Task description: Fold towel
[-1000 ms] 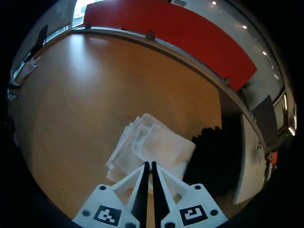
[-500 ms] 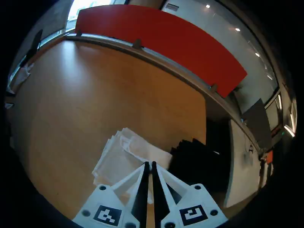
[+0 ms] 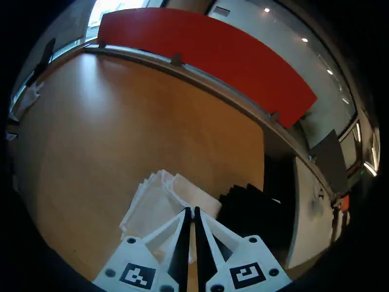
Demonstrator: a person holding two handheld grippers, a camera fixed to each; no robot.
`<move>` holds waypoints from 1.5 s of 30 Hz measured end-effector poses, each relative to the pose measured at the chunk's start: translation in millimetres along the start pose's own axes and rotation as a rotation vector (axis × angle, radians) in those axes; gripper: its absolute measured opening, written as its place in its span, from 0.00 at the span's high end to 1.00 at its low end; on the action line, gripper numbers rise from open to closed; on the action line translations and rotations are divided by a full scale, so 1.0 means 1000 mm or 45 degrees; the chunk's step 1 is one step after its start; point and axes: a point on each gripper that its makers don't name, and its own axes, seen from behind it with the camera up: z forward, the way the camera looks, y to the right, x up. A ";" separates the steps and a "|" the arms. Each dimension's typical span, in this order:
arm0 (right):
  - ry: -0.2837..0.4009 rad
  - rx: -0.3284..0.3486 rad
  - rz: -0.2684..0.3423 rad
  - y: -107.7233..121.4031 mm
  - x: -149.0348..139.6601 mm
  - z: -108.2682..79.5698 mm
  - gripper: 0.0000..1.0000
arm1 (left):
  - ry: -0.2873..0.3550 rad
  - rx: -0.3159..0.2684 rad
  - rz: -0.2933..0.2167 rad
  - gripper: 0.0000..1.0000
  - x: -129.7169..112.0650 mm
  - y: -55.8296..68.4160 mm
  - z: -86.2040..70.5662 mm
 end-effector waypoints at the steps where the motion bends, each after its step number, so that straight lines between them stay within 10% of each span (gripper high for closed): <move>1: -0.001 0.007 -0.001 -0.003 -0.001 0.000 0.94 | -0.001 0.000 0.000 0.19 0.000 0.000 0.000; 28: -0.082 0.199 0.020 -0.101 -0.045 0.029 0.94 | -0.025 0.017 -0.001 0.19 -0.011 -0.004 -0.003; 45: -0.137 0.235 0.051 -0.119 -0.072 0.039 0.93 | -0.035 0.022 0.012 0.19 -0.014 -0.005 -0.005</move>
